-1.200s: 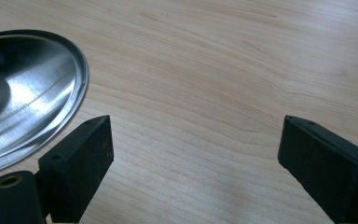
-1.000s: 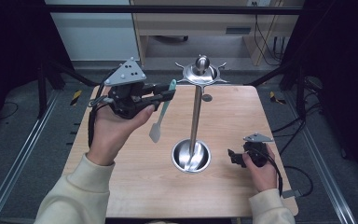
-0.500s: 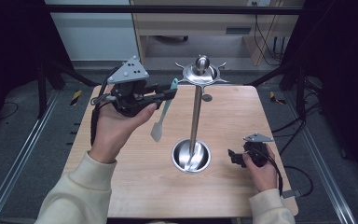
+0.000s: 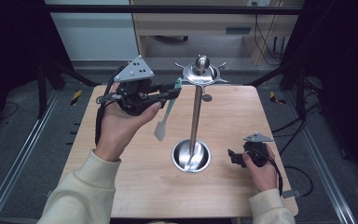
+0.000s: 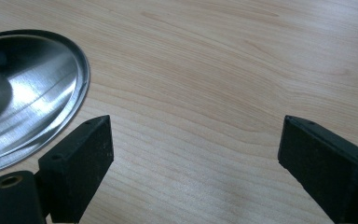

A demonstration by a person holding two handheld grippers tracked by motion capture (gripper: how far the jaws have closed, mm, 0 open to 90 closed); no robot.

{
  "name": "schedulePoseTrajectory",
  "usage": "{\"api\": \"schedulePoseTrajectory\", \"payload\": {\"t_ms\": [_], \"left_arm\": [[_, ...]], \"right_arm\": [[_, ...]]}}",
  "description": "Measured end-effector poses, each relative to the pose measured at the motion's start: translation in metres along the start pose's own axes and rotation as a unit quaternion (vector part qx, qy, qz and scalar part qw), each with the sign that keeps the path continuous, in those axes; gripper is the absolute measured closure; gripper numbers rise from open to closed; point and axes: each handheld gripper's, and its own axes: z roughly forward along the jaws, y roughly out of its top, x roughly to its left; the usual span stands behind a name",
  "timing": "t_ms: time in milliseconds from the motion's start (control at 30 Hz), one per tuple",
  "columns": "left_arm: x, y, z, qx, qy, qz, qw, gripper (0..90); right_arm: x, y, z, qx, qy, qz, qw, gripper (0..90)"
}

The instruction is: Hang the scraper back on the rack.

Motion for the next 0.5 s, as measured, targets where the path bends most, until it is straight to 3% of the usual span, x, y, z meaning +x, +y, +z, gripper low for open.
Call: {"api": "schedulePoseTrajectory", "payload": {"t_ms": [500], "left_arm": [[-0.0013, 0.0014, 0.0074, -0.003, 0.000, 0.000, 1.0000, 74.2]], "right_arm": [[0.0001, 0.0000, 0.0001, 0.001, 0.000, 0.000, 1.0000, 10.5]]}}
